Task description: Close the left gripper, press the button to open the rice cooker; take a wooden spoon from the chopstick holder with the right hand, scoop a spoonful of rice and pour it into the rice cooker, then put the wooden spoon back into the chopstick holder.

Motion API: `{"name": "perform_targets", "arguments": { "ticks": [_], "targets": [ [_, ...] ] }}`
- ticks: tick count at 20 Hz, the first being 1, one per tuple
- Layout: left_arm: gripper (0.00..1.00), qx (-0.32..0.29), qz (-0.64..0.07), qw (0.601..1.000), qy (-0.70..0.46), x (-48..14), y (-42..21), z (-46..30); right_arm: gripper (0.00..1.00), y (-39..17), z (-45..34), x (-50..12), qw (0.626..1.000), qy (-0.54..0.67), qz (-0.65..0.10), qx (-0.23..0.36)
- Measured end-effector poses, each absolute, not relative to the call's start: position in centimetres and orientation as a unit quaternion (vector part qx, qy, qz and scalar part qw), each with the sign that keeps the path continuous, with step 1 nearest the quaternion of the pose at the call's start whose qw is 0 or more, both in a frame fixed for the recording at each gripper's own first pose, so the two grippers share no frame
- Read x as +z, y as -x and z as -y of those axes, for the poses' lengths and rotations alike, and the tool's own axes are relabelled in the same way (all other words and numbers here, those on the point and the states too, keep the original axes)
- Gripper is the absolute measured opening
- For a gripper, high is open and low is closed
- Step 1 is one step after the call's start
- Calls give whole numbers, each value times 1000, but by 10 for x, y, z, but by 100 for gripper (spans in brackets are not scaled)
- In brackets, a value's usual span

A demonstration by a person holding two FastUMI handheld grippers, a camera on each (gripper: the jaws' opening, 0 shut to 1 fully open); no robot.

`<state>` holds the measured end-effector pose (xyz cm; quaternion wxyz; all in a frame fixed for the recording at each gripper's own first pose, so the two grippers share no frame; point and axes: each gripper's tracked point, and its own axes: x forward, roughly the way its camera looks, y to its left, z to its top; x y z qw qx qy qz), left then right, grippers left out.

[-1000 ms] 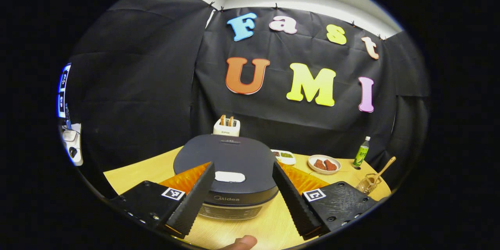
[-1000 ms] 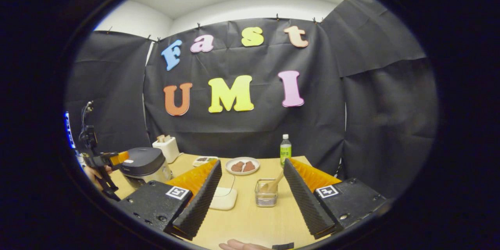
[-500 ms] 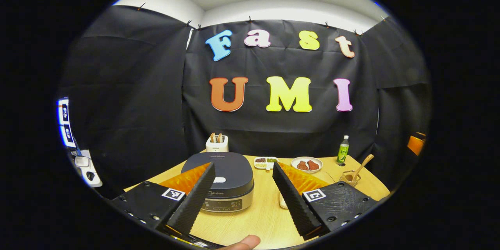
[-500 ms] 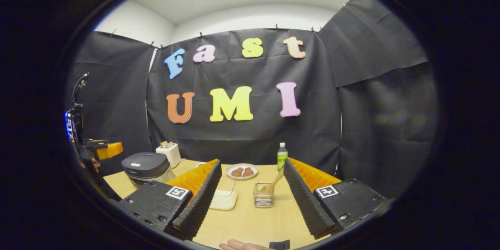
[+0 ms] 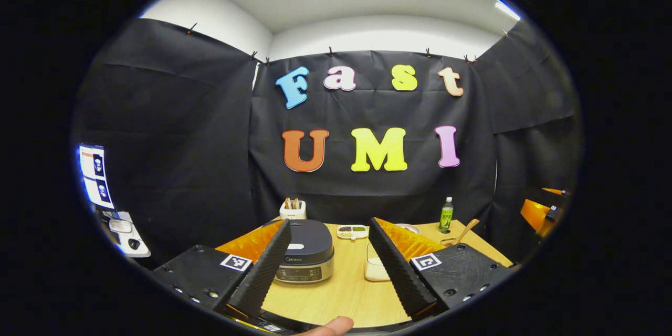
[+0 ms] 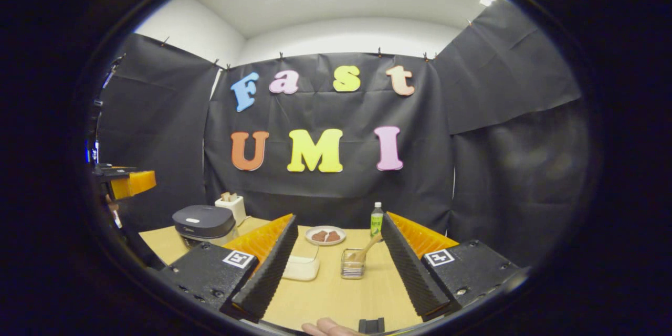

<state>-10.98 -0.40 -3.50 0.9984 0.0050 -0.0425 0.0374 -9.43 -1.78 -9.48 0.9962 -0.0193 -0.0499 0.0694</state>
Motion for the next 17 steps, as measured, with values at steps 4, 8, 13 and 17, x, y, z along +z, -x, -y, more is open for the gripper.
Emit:
{"name": "perform_targets", "arguments": {
  "ticks": [4,8,13,17],
  "targets": [
    [95,38,48,998,-22,-40,121,-6,100,90,7,-91,996,0,46,77],
    [95,39,49,998,-18,-42,122,-8,100,85,1,-100,996,-5,38,86],
    [95,31,53,998,-26,-42,122,-6,99,81,9,-107,996,-17,29,82],
    [95,19,57,998,-15,-39,122,-1,99,84,19,-106,996,-15,30,79]
  ]
}}
